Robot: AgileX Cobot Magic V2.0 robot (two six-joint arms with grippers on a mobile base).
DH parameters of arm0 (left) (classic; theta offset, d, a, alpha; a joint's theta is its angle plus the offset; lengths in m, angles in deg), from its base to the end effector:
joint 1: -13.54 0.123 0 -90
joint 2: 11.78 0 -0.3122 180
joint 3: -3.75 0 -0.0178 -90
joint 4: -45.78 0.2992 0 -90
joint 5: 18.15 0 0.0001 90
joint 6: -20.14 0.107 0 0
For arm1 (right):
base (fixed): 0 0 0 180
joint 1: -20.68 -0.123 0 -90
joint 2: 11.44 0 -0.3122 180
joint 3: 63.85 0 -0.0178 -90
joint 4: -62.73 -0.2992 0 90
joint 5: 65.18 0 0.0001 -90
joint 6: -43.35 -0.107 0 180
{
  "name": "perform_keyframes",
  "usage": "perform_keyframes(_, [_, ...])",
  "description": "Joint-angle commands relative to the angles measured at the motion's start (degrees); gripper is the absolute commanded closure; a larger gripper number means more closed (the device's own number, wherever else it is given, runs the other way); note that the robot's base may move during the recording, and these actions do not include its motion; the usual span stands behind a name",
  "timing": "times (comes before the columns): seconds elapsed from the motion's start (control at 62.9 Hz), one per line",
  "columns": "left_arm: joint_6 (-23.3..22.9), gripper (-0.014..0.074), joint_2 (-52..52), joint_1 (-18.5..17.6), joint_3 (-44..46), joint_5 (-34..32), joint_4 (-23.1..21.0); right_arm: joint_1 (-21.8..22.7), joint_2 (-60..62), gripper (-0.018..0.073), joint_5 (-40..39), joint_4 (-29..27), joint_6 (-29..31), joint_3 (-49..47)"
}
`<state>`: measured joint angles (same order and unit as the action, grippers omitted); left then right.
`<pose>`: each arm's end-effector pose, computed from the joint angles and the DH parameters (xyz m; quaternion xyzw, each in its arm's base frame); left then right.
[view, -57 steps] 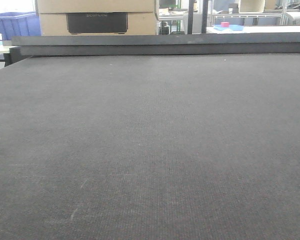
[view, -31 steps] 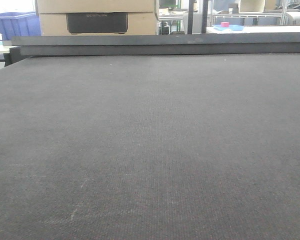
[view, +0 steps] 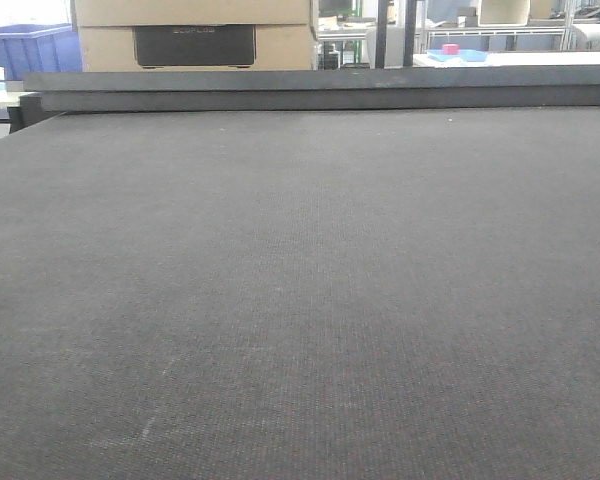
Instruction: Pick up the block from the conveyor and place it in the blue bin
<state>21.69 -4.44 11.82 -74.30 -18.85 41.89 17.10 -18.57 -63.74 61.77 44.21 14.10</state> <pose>0.0937 -0.0027 0.2145 -0.0039 0.6736 -0.0259 0.7386 0.0934 0.0059 0.2115 -0.0210 0.6850 0.0235 0.7279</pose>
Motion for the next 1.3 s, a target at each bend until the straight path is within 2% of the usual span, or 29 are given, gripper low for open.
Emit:
perform_keyframes(0.0, [0.2, 0.0707, -0.2, 0.0, 0.1, -0.9, -0.1, 0.2, 0.0, 0.0725, -1.1, 0.6, 0.1, 0.0])
perform_keyframes(0.143, [0.2, 0.0707, -0.2, 0.0, 0.1, -2.4, -0.2, 0.2, 0.0, 0.0725, -5.7, 0.6, 0.1, 0.0])
perform_keyframes(0.175, [-0.4, 0.0707, -0.2, 0.0, 0.1, -3.4, -1.4, 0.2, 0.0, 0.0725, -7.7, 0.6, 0.1, 0.0])
perform_keyframes(0.286, [-0.7, 0.0707, -0.2, 0.0, 0.1, -9.0, -13.3, 0.2, 0.0, 0.0725, -14.3, 0.6, 0.1, 0.0])
perform_keyframes(0.334, [-0.7, 0.0707, -0.2, 0.0, 0.1, -10.1, -15.2, 0.2, 0.0, 0.0725, -16.7, 0.6, 0.1, 0.0])
perform_keyframes(0.445, [-0.7, 0.0707, -0.2, 0.0, 2.2, -10.8, -14.7, 0.2, 0.0, 0.0725, -19.4, 0.6, 0.1, -1.3])
perform_keyframes(0.636, [-0.7, 0.0707, -0.2, 0.0, 11.3, -10.6, -4.0, 0.2, 0.0, 0.0725, -18.1, 0.6, 0.1, -11.1])
perform_keyframes(0.699, [-0.7, 0.0707, -0.2, 0.0, 14.5, -9.7, -3.6, 0.2, -0.2, 0.0725, -16.5, 0.6, 0.1, -14.6])
perform_keyframes(0.842, [-0.1, 0.0707, 4.6, 0.0, 22.8, -5.0, -3.2, 0.2, -4.6, 0.0725, -15.3, 0.6, 0.1, -20.8])
perform_keyframes(0.986, [-0.1, 0.0707, 10.8, 0.0, 32.2, 2.0, -0.6, 0.2, -9.6, 0.0725, -12.1, -1.5, 0.1, -26.9])
perform_keyframes(1.097, [-0.1, 0.0707, 16.0, 0.0, 40.6, 13.2, -0.4, 0.2, -13.7, 0.0725, -1.4, -6.6, 0.1, -33.1])
perform_keyframes(1.192, [-0.1, 0.0707, 21.0, 0.0, 47.7, 25.4, -0.1, 0.2, -17.9, 0.0725, 8.5, -7.0, 0.1, -38.8])
perform_keyframes(1.288, [-0.1, 0.0707, 27.4, 0.0, 54.4, 33.6, 0.1, 0.2, -22.4, 0.0725, 17.8, -7.0, 0.1, -44.1])
